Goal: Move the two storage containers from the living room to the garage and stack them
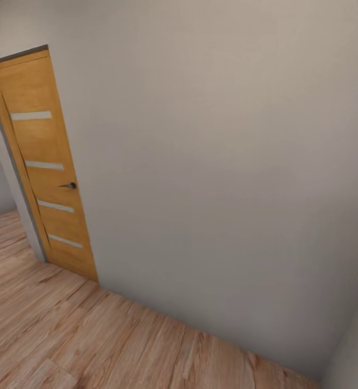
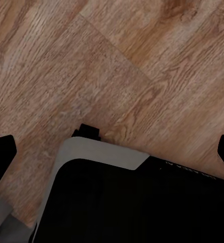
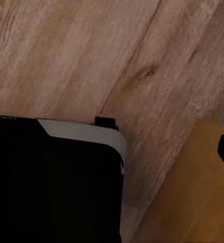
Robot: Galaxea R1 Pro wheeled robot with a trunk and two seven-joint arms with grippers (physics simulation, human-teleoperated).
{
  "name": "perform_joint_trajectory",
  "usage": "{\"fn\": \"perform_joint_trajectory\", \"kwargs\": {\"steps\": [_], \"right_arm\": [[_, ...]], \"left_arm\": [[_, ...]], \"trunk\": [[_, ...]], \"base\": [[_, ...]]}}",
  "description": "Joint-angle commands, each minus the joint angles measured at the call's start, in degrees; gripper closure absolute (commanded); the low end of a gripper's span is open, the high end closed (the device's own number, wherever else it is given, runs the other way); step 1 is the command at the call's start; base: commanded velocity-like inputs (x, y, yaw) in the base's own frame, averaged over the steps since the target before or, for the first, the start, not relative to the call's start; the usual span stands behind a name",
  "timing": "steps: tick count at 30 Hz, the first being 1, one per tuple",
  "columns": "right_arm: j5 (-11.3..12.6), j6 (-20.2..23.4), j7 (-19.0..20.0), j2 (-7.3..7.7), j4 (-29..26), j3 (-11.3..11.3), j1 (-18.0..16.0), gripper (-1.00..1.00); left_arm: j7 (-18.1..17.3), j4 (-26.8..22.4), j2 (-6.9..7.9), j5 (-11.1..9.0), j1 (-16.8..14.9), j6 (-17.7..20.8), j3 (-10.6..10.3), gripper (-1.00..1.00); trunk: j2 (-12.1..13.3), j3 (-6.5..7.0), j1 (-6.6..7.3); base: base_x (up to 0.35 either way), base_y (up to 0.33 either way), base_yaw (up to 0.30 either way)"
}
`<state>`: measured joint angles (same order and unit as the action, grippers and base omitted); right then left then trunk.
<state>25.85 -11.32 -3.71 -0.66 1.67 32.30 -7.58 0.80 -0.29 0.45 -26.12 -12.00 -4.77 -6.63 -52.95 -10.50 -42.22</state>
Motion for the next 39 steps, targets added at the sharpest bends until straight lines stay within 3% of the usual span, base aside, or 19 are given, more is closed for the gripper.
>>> {"fn": "perform_joint_trajectory", "kwargs": {"steps": [1, 14, 29, 39], "right_arm": [[0.4, -0.3, -0.1, -0.05, 0.2, 0.5, -0.1, -1.00], [0.5, -0.2, -0.5, -0.19, 0.2, 0.4, -0.1, -1.00], [0.6, -0.1, -0.9, -0.65, 0.2, 0.3, -0.1, -1.00], [0.8, -0.4, -0.9, -0.19, 0.2, 0.1, -0.1, -1.00]], "left_arm": [[0.1, 0.0, -0.01, -0.4, 0.0, -0.1, -0.5, -1.00], [0.2, 0.1, 0.05, -0.6, 0.0, -0.3, -0.5, -1.00], [0.1, 0.0, 0.00, -0.9, 0.0, -0.4, -0.5, -1.00], [0.1, 0.1, -0.01, -1.0, 0.0, -0.4, -0.5, -1.00]], "trunk": [[-0.1, -0.08, -0.04], [-0.1, -0.08, -0.04], [-0.1, -0.08, -0.04], [-0.1, -0.08, -0.04]], "base": [[0.303, 0.000, 0.268], [0.269, 0.000, 0.268], [0.019, 0.000, 0.272], [0.000, 0.000, 0.277]]}}
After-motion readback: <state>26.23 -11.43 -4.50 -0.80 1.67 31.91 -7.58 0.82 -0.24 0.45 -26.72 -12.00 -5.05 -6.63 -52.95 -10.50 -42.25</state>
